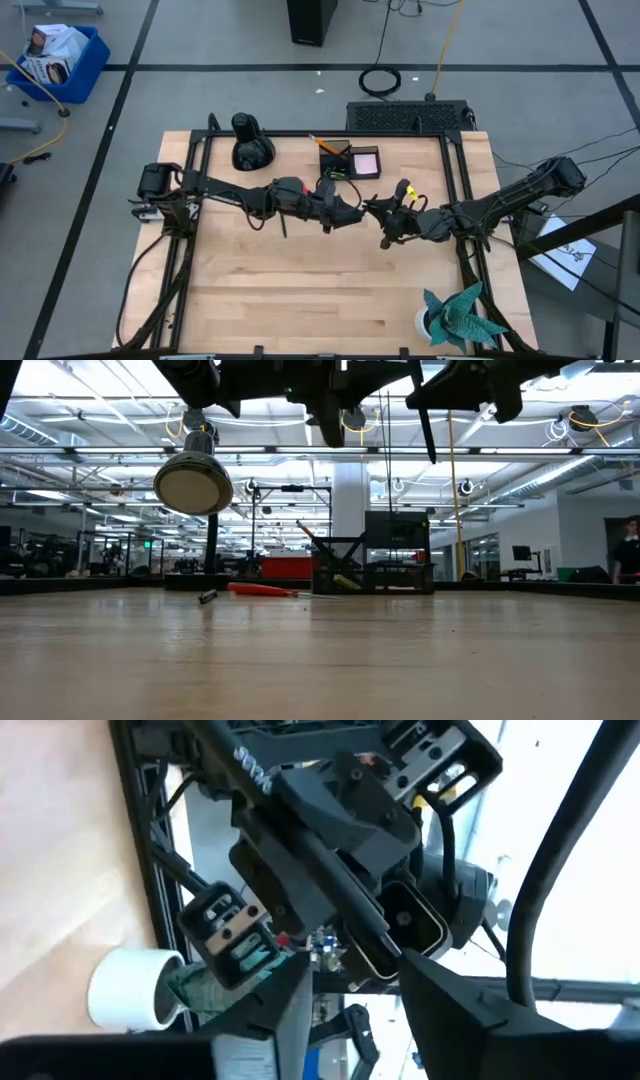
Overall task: Pick and place office supplies into organizer
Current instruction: Put the black pen into the black desk organizer
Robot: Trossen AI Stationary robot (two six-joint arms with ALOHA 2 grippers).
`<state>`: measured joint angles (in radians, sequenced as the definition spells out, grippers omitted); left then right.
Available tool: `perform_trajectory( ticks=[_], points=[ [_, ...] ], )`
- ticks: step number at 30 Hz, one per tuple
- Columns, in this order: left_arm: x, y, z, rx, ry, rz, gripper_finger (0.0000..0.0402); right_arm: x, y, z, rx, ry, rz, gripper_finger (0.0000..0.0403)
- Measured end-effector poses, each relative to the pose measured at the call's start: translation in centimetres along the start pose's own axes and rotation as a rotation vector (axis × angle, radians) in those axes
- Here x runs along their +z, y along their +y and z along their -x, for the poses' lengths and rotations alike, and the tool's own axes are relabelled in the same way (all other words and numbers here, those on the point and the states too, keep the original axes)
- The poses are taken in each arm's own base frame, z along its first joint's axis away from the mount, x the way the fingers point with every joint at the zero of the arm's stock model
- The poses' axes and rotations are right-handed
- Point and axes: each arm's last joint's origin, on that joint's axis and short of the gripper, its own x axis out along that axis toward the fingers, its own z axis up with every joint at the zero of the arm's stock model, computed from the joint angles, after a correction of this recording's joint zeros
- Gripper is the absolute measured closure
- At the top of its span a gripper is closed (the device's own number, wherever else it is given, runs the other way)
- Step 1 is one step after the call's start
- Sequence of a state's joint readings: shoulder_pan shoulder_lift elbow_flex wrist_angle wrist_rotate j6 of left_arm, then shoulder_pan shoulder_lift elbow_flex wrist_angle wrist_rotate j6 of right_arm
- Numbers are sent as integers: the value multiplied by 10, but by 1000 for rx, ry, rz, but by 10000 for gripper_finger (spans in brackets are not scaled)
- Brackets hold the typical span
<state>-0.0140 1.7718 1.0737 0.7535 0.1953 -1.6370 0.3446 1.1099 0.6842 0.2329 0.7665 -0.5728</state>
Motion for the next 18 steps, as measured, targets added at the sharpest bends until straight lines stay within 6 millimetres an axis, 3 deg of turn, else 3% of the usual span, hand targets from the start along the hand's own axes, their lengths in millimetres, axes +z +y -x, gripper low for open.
perform_trajectory(
  ticks=[8,15,18],
  points=[
    [5,-2,2,0,-4,-105,210,4,-14,11,-99,0,-127,371],
    [7,-7,10,96,-47,-352,228,8,-34,20,-150,-71,-338,373],
    [6,-23,20,127,-114,-488,240,8,-39,19,-115,-120,-445,368]
  ],
)
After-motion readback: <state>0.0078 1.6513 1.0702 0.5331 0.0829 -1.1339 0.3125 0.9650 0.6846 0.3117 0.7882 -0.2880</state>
